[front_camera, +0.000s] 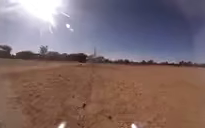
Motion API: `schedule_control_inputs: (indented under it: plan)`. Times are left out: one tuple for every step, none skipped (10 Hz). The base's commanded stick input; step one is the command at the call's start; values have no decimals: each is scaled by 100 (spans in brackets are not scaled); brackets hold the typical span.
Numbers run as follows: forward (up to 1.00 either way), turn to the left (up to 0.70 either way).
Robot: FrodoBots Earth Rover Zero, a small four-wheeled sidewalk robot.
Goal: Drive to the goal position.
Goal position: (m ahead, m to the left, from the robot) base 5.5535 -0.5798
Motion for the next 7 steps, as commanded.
schedule_control_inputs:
  plan:
    - [50, 0]
    - [50, 0]
    - [50, 0]
    - [50, 0]
    - [50, 0]
    - [50, 0]
    - [50, 0]
